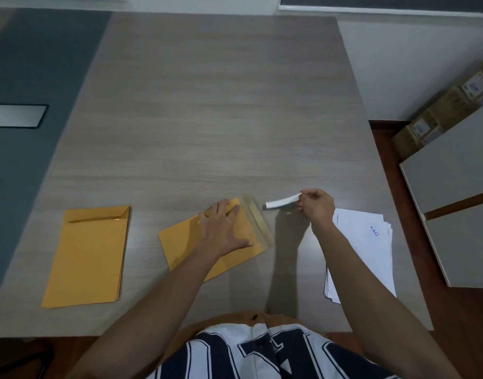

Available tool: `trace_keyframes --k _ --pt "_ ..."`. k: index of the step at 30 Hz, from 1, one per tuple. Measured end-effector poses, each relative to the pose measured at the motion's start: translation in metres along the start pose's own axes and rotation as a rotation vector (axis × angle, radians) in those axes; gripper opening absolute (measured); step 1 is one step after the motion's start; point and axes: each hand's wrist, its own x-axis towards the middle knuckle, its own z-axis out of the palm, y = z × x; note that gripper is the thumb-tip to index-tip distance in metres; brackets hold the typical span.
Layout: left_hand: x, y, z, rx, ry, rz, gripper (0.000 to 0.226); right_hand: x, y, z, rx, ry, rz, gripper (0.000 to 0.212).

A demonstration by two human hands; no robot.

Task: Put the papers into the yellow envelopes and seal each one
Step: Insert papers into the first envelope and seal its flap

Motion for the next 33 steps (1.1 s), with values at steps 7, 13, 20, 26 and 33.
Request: trace_keyframes --k 7,13,20,26,33 --pt "0.008 -0.002 -0.001 0.0 0.026 -0.038 0.107 0.036 -0.021 0.007 -0.081 0.068 0.002 0.013" --pt "0.008 -0.001 0.0 -0.002 0.033 -0.05 0.107 0.056 -0.015 0.005 -0.122 0.079 0.01 0.016" --pt "0.007 0.003 -0.006 -0.021 0.016 -0.103 0.103 0.029 -0.011 0.0 -0.245 0.091 -0.137 0.03" --pt "-0.002 0.003 -0.001 -0.023 0.033 -0.14 0.081 -0.022 0.017 0.017 -0.471 -0.209 -0.424 0.046" --pt "-0.017 -0.009 0.006 -0.077 0.066 -0.054 0.077 -0.047 0.028 0.035 -0.79 -0.371 -0.627 0.084"
